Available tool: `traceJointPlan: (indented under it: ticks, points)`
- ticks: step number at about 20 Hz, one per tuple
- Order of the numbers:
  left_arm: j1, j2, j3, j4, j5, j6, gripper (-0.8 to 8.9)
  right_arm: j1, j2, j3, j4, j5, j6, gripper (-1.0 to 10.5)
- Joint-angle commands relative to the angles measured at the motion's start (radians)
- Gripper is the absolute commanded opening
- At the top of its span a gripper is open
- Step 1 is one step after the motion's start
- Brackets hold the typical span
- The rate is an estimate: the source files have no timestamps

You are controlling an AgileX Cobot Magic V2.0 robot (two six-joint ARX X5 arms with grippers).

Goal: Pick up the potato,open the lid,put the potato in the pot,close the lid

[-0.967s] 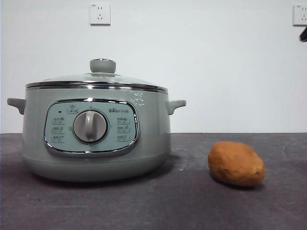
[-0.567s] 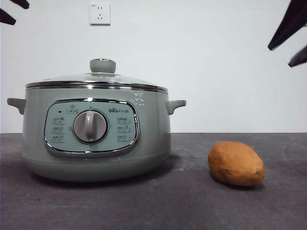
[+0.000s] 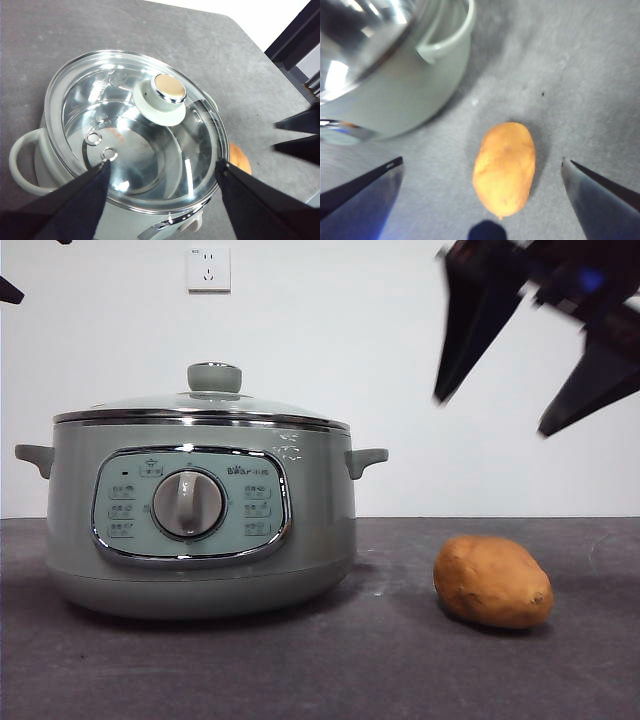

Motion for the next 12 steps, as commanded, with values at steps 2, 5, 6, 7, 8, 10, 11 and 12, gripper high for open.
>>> traceJointPlan:
  ticks: [2,5,6,7,8,10,11,12]
  points:
    - [0.0,-0.001,0.005,-0.002,0.008,0.006,3.55,0.027,0.147,0.015,0.007,0.064,0.034,5.6]
    - [0.0,-0.001,0.005,-0.002,0.007,0.006,3.55,0.027,0.267,0.016,0.009,0.083,0.06,5.6]
    - [0.0,-0.001,0.005,-0.002,0.007,0.006,3.55,0.025,0.302,0.016,0.015,0.082,0.06,5.6]
    - [0.0,-0.001,0.005,-0.002,0.007,0.006,3.55,0.025,0.334,0.016,0.03,0.081,0.06,5.6]
    - [0.0,-0.001,0.005,-0.002,0.007,0.006,3.55,0.026,0.36,0.016,0.044,0.081,0.068,5.6]
    - [0.0,-0.001,0.005,-0.002,0.006,0.007,3.55,0.026,0.393,0.016,0.067,0.082,0.095,5.0]
    - [0.0,-0.001,0.005,-0.002,0.006,0.007,3.55,0.026,0.399,0.016,0.071,0.082,0.114,3.9]
    - [0.0,-0.001,0.005,-0.002,0.006,0.007,3.55,0.026,0.4,0.016,0.071,0.082,0.122,2.8]
